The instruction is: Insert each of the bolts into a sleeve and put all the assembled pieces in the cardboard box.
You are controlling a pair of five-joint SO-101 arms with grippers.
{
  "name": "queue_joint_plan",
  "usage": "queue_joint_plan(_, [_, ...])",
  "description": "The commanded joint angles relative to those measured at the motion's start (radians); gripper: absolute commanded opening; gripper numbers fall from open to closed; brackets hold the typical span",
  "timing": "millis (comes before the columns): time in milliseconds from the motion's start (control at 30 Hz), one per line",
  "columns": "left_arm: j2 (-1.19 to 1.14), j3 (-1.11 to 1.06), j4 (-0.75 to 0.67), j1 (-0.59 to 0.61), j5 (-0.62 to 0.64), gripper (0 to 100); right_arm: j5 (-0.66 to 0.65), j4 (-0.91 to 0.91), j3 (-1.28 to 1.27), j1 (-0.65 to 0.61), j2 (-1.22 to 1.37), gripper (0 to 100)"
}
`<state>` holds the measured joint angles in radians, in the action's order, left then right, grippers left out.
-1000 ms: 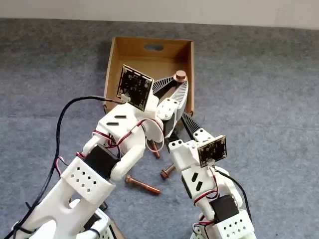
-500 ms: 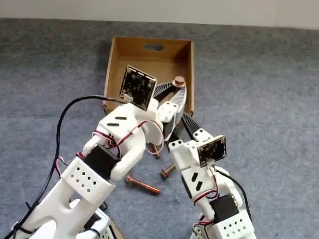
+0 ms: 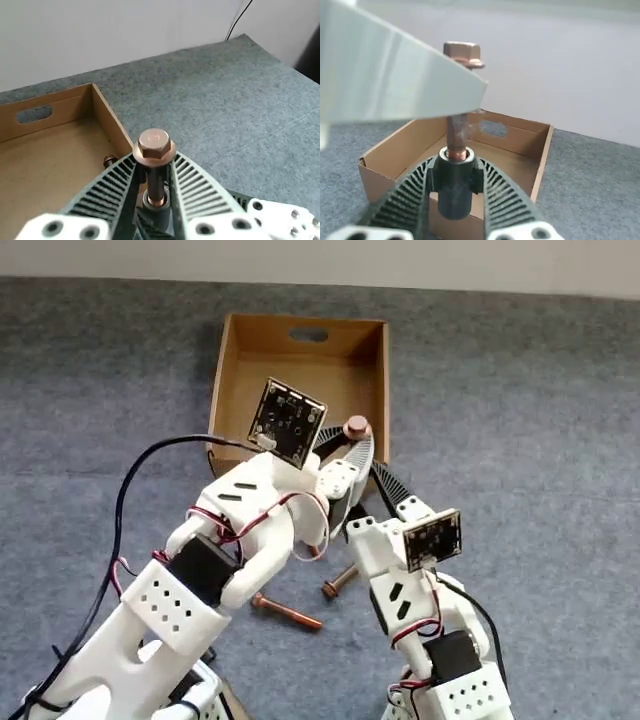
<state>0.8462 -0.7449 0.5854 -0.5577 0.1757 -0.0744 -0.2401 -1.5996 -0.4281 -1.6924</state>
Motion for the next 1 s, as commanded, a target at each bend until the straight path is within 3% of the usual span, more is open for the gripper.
queue_joint_plan(0, [0.028,0.015,0.023,-0.004,-0.005,1,0.011,0.028,0.016,0.031,-0.01,0.7])
queue_joint_plan(267, [0.028,0.018,0.106,0.001,0.002,14,0.011,0.028,0.013,0.031,-0.01,0.7])
queue_joint_plan(967, [0.056,0.019,0.342,0.001,-0.005,14,0.011,0.028,0.01,0.036,-0.01,0.7])
